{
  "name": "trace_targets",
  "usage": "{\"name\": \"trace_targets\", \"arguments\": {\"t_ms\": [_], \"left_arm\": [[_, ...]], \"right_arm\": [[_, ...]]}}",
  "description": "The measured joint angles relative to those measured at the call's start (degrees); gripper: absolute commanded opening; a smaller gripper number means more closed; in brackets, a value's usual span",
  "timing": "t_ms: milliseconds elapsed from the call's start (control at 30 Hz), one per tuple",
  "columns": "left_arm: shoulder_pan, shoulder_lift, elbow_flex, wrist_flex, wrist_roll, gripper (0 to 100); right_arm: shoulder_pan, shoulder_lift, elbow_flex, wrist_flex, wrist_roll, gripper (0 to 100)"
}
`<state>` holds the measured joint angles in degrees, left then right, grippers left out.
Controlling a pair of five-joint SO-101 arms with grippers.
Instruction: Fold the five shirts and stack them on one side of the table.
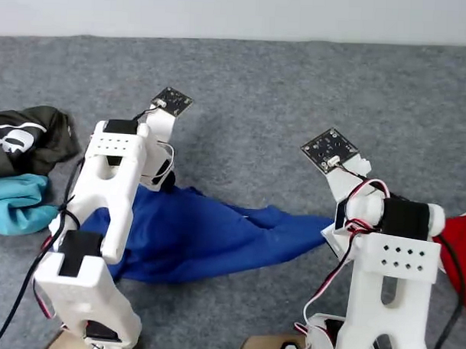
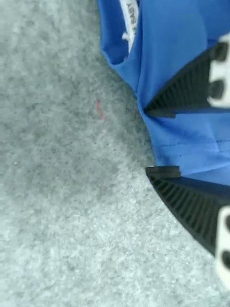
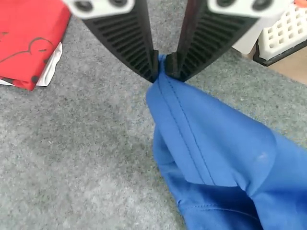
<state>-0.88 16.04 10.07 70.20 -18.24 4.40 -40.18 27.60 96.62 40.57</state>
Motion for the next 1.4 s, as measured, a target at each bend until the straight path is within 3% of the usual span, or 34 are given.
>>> {"name": "trace_targets", "arguments": {"t_ms": [200, 500, 1033, 1400], "left_arm": [[-0.1, 5.2, -0.4, -0.5, 0.4, 20], [0.2, 2.6, -1.4, 2.5, 0.2, 0], [3.3, -18.8, -1.4, 9.1, 0.3, 0], [-2.3, -29.6, -10.3, 8.9, 5.5, 0]], "right_arm": [[0.0, 0.0, 0.0, 0.0, 0.0, 0.9], [0.0, 0.0, 0.0, 0.0, 0.0, 0.9], [0.0, 0.0, -0.3, 0.0, 0.0, 0.9], [0.2, -0.1, -16.5, -1.5, 0.0, 0.9]]}}
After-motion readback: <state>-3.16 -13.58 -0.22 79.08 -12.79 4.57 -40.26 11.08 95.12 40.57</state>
